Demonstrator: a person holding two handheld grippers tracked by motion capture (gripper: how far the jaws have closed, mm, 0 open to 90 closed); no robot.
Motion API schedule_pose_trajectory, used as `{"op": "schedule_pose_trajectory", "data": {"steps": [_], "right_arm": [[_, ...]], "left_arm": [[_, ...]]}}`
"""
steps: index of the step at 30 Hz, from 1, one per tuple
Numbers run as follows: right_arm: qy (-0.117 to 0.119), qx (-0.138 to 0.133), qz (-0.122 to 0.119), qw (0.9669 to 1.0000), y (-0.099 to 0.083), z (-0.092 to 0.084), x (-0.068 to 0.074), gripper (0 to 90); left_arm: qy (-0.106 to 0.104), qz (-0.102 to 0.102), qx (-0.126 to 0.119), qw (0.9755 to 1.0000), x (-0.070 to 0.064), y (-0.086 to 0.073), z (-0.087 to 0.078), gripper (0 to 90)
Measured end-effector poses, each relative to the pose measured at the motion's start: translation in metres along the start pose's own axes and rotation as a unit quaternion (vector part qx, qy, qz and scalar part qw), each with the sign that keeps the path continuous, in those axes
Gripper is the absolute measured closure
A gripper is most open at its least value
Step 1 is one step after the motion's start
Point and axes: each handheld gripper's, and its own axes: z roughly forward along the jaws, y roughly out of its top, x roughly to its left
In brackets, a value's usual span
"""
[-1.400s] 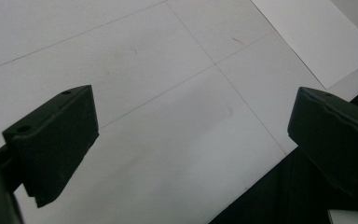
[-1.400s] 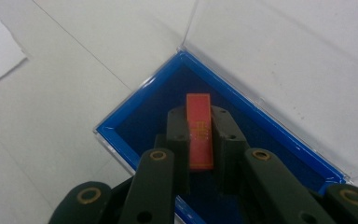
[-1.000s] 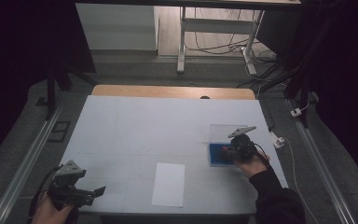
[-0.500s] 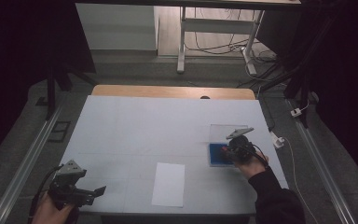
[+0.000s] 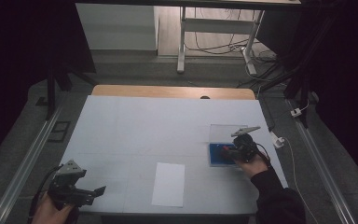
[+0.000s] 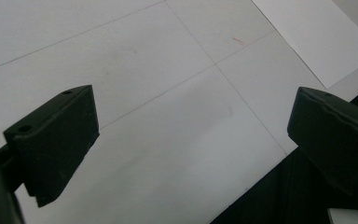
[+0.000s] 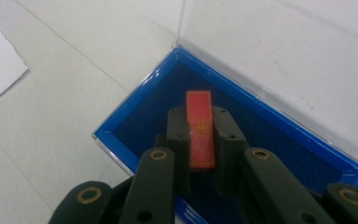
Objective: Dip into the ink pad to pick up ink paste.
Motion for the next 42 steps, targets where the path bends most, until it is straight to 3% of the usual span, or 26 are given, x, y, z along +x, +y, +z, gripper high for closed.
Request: {"op": "schedule_pose_trajectory", "data": {"steps": [6,18,42], "right_arm": [[-0.011,0.004,-0.013,0.9998,0.002,-0.001,0.004,79.7],[-0.013,0.000,-0.014,0.9998,0.001,-0.002,0.004,79.6],[-0.003,-0.044,-0.021,0.9988,0.002,-0.025,0.009,79.7]], "left_arm": [[-0.001,-0.003,-0.002,1.0000,0.000,-0.001,-0.001,2.2],[-0.001,-0.002,-0.003,1.0000,0.000,-0.001,-0.001,2.2],[-0.004,-0.003,-0.004,1.0000,0.001,-0.001,-0.001,2.2]]}}
